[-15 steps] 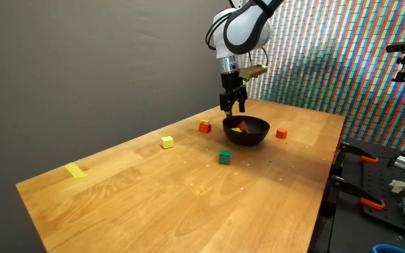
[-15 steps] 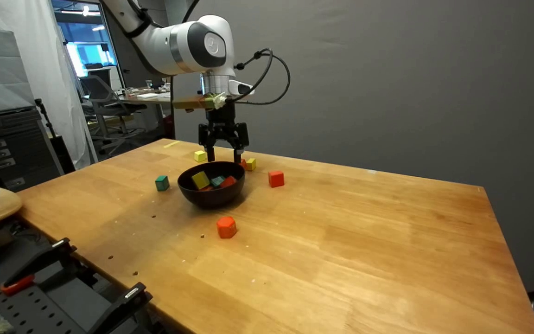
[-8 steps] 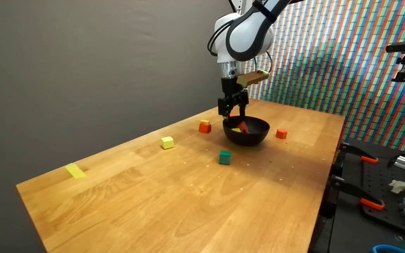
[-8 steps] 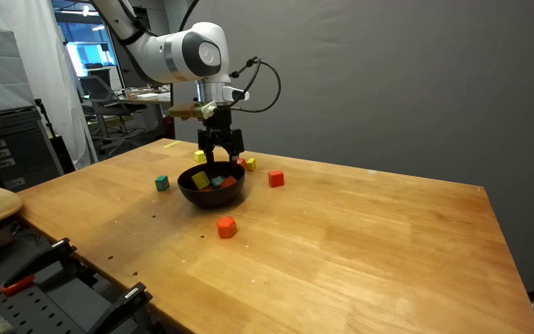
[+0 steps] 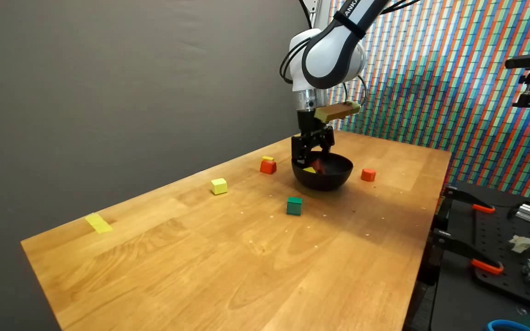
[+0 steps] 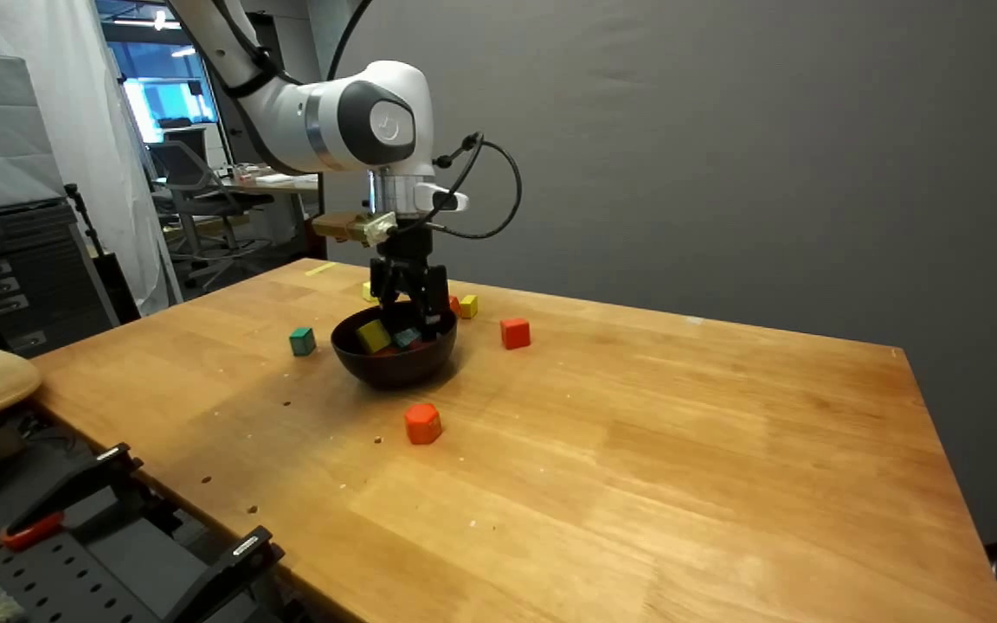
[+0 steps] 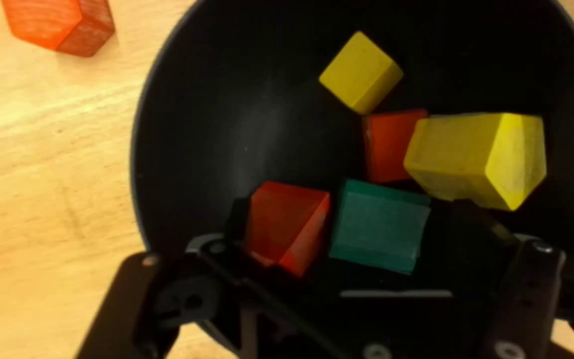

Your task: Remove the blocks from the bowl and put them on the table

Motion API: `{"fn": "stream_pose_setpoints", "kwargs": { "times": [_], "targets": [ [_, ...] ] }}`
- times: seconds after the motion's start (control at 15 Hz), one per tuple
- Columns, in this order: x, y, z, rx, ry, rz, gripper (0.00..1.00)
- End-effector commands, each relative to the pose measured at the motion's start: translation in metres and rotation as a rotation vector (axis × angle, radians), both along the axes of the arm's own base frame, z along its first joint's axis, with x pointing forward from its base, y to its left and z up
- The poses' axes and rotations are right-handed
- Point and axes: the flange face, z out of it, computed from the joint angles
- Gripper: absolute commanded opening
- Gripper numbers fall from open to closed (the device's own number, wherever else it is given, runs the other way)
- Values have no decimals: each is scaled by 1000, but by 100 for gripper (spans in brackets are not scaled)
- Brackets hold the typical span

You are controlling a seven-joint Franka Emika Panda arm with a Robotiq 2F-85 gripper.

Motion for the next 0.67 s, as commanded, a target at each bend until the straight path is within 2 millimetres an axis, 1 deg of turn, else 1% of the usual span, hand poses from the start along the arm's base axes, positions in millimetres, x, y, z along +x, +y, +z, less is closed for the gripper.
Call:
{"fn": "stream_pose_setpoints", "kwargs": {
  "times": [0.0,0.27,0.53,0.6],
  "targets": [
    [3,10,-20,-29,-74,-165,100],
    [4,19,-35,-91,-128,-307,100],
    [0,27,-34,-103,-118,-376,100],
    [-1,26,-33,-101,-115,-387,75]
  ]
}}
